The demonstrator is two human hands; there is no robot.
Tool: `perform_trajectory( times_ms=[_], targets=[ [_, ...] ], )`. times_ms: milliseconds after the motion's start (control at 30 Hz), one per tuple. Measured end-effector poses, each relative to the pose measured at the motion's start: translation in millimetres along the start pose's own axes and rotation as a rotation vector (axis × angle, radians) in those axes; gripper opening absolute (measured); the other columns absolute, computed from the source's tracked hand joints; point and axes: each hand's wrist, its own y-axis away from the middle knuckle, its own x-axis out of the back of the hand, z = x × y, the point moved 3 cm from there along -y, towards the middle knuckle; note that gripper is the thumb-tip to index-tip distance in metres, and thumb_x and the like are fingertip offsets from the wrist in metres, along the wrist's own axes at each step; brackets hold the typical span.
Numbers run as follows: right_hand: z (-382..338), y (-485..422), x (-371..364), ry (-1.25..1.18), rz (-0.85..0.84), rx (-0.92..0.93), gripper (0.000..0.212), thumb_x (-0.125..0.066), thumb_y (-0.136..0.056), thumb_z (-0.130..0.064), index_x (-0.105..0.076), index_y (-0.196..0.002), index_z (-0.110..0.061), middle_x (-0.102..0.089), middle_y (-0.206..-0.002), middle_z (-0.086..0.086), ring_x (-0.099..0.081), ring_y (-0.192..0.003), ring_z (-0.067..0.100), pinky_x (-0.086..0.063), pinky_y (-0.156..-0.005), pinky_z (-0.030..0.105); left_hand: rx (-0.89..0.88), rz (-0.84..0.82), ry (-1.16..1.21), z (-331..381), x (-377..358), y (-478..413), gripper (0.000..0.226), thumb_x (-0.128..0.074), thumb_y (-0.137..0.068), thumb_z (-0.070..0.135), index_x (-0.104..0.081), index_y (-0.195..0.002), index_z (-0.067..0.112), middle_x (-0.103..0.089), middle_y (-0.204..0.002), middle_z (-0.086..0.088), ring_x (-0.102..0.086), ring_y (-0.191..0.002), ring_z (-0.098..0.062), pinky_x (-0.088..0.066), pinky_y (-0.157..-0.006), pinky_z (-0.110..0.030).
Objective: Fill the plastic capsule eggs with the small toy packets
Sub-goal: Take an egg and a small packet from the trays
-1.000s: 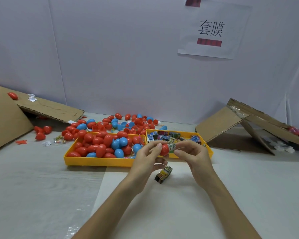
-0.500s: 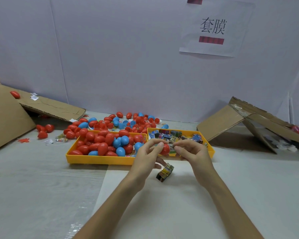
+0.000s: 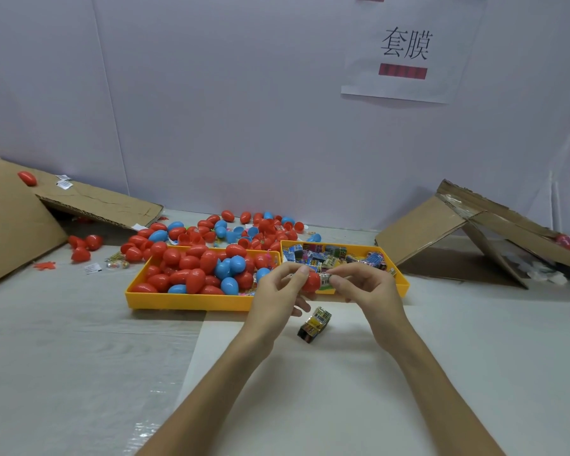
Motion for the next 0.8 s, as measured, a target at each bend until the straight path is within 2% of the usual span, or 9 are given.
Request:
perform_trajectory(
  times_ms=[133, 433, 533, 633, 700, 800],
  targets=[
    [2.7, -0.4, -0.1, 0.032, -0.016, -0.008, 0.009, -0.074, -0.087, -0.009, -0.078, -0.090, -0.016, -0.075, -0.083, -0.002, -0.062, -0.070, 0.005, -0.049, -0.062, 0.017, -0.015, 0.005, -0.038, 0.4, -0.8, 0.0, 0.018, -0.055, -0.102, 0.039, -0.067, -0.100, 0.026, -0.074, -0.075, 0.003, -0.067, -0.062, -0.008, -0.054, -0.058, -0.018],
    [3.6, -0.7, -2.2, 0.043, -0.043, -0.006, 0.012, -0.075, -0.087, -0.008, -0.078, -0.090, -0.019, -0.075, -0.080, -0.001, -0.065, -0.070, 0.008, -0.049, -0.061, 0.016, -0.024, 0.008, -0.038, 3.7, -0.8, 3.8, 0.023, -0.053, -0.103, 0.038, -0.074, -0.107, 0.029, -0.072, -0.069, 0.002, -0.066, -0.062, -0.007, -0.052, -0.058, -0.016],
    [4.5, -0.6, -1.8, 0.052, -0.041, -0.005, 0.015, -0.076, -0.086, -0.007, -0.078, -0.089, -0.021, -0.074, -0.080, -0.002, -0.065, -0.071, 0.011, -0.049, -0.062, 0.017, -0.028, -0.005, -0.020, 5.4, -1.4, 5.4, 0.023, -0.053, -0.104, 0.034, -0.076, -0.099, 0.035, -0.072, -0.069, 0.000, -0.066, -0.062, -0.009, -0.052, -0.058, -0.017],
    [4.7, -0.9, -1.6, 0.054, -0.029, 0.003, 0.019, -0.078, -0.085, -0.008, -0.079, -0.088, -0.027, -0.075, -0.085, -0.001, -0.065, -0.073, 0.014, -0.049, -0.062, 0.019, -0.009, -0.012, -0.022, 5.6, -3.0, 6.0, 0.023, -0.053, -0.104, 0.035, -0.075, -0.101, 0.029, -0.074, -0.073, -0.002, -0.069, -0.064, -0.013, -0.055, -0.060, -0.020],
    [5.1, -1.3, -1.5, 0.064, -0.019, 0.005, 0.020, -0.080, -0.083, -0.011, -0.078, -0.092, -0.029, -0.073, -0.089, 0.001, -0.064, -0.074, 0.013, -0.050, -0.063, 0.021, 0.000, -0.014, -0.019, 5.4, -3.7, 6.1, 0.024, -0.052, -0.104, 0.035, -0.074, -0.105, 0.026, -0.075, -0.075, -0.004, -0.071, -0.064, -0.015, -0.056, -0.061, -0.023],
    [5.4, -1.6, -1.2, 0.081, -0.020, -0.006, 0.024, -0.080, -0.082, -0.015, -0.076, -0.103, -0.025, -0.072, -0.094, -0.007, -0.066, -0.079, 0.008, -0.052, -0.067, 0.022, 0.010, -0.018, -0.003, 5.8, -4.1, 6.4, 0.023, -0.052, -0.104, 0.034, -0.073, -0.105, 0.025, -0.076, -0.077, -0.005, -0.072, -0.064, -0.016, -0.058, -0.061, -0.021]
  ],
)
